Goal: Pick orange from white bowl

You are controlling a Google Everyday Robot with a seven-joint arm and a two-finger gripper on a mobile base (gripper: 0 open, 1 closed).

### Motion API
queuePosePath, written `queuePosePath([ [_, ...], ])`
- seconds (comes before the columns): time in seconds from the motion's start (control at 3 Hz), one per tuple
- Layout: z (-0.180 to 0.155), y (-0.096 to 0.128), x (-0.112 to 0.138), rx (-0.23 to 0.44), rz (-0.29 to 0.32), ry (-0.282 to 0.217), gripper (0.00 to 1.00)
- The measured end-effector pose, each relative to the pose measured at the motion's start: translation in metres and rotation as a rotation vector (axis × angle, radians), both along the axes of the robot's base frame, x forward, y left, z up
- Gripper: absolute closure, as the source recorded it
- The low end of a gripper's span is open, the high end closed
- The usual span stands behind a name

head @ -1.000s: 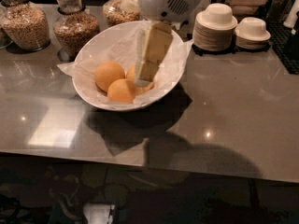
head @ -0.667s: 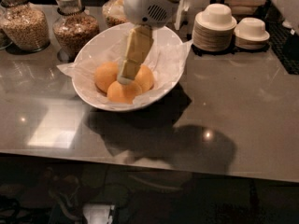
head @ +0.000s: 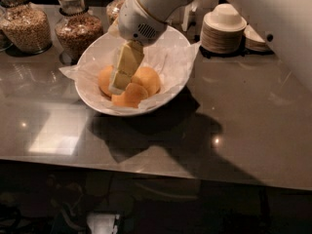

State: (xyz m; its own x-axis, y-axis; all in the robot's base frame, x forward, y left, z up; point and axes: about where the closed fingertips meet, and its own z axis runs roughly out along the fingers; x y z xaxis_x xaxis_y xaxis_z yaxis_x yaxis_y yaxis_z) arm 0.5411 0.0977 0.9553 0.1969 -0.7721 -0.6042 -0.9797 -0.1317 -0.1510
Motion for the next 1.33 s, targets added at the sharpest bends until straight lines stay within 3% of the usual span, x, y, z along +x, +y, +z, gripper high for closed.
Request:
queuePosePath([
  [0.67,-0.017,-0.02,0.033,-0.047,-0.13,0.005,0.0],
  [1.0,-0.013,-0.027,0.049,-0.126,-0.105,-0.057,0.0],
  [1.33,-0.014,-0.025,0.048,-0.129,-0.102,-0.054,0.0],
])
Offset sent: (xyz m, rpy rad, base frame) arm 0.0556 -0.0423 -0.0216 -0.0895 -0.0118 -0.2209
